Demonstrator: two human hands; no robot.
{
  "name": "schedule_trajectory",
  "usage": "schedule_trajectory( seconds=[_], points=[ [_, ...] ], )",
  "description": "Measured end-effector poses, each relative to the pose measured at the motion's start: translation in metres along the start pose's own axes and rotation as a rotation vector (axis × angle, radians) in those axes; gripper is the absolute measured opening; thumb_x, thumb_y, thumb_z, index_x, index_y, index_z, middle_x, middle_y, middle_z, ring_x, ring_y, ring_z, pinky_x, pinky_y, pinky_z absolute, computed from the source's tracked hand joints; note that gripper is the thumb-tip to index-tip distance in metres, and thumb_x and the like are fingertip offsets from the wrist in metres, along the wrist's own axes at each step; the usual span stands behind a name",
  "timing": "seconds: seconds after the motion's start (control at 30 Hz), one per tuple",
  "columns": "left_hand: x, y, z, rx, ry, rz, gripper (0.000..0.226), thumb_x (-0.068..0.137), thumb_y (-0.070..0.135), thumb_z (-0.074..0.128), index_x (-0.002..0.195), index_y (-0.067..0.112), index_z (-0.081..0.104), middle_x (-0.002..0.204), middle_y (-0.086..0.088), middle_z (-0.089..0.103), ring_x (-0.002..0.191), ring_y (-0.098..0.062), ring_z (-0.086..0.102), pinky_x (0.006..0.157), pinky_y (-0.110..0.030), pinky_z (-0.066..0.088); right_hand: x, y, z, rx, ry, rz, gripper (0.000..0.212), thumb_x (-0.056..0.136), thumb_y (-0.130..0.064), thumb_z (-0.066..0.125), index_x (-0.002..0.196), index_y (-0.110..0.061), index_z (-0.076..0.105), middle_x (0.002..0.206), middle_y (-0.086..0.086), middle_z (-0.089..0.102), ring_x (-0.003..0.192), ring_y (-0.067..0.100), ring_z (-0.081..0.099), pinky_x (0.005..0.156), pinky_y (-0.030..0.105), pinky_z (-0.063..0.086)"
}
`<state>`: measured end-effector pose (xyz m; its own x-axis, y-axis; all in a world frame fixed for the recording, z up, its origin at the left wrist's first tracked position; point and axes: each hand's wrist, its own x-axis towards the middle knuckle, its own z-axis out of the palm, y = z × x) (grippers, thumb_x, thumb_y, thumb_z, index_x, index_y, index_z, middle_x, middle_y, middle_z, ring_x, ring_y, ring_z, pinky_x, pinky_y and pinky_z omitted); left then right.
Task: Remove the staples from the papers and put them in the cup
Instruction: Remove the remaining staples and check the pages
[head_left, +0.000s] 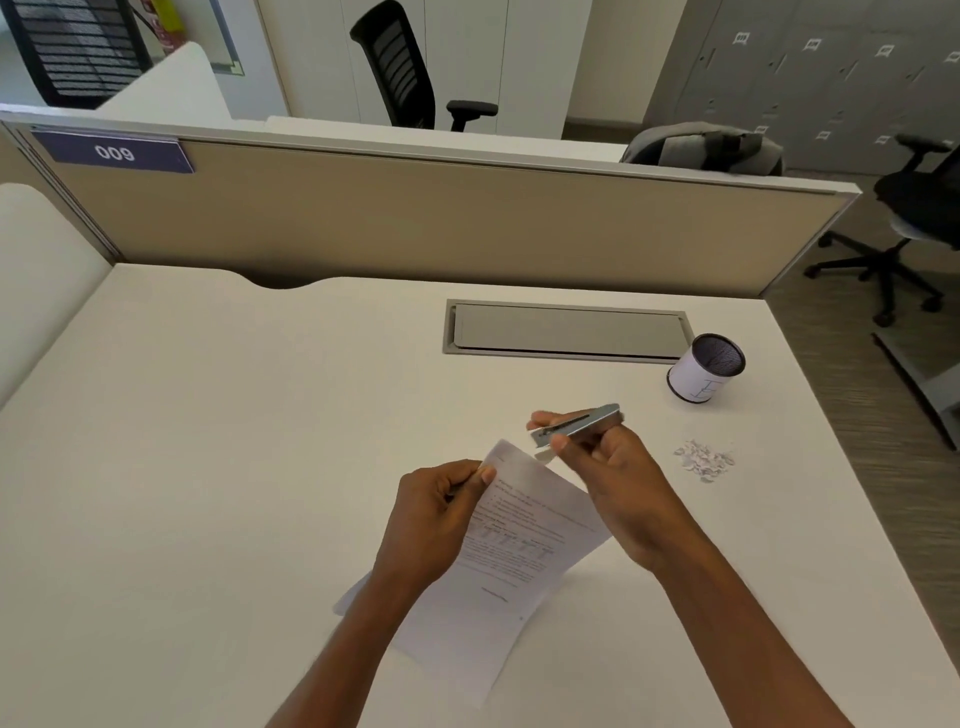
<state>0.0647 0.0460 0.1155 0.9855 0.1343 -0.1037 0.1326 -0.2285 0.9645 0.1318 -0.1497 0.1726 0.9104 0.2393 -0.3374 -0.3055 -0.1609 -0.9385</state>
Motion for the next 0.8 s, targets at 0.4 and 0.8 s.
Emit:
schedule_trajectory(
  seconds=[0.4, 0.8],
  points=[
    [0.050, -0.033, -0.001, -0.055, 0.077, -0.193, 0.037, 0.109, 0.032, 0.059, 0.083, 0.021, 0.082, 0.081, 0.000, 0.082, 0.073, -0.021, 0.079, 0.063, -0.041, 0.060, 0.180, 0.063, -0.051, -0.743, 0.264, -0.137, 0.023, 0.083, -0.008, 0.084, 0.103, -0.010, 0.073, 0.097, 0.007, 0.075, 0.089, 0.028, 0.070, 0.083, 0.043, 0.058],
    [0.078, -0.055, -0.011, -0.139, 0.141, -0.277, 0.035, 0.109, 0.028, 0.060, 0.084, 0.015, 0.081, 0.081, -0.007, 0.081, 0.072, -0.017, 0.076, 0.062, -0.029, 0.055, 0.272, 0.107, -0.044, -0.973, 0.285, -0.292, 0.031, 0.082, 0.005, 0.071, 0.104, -0.015, 0.081, 0.098, 0.005, 0.071, 0.090, 0.023, 0.064, 0.078, 0.039, 0.055]
  ],
)
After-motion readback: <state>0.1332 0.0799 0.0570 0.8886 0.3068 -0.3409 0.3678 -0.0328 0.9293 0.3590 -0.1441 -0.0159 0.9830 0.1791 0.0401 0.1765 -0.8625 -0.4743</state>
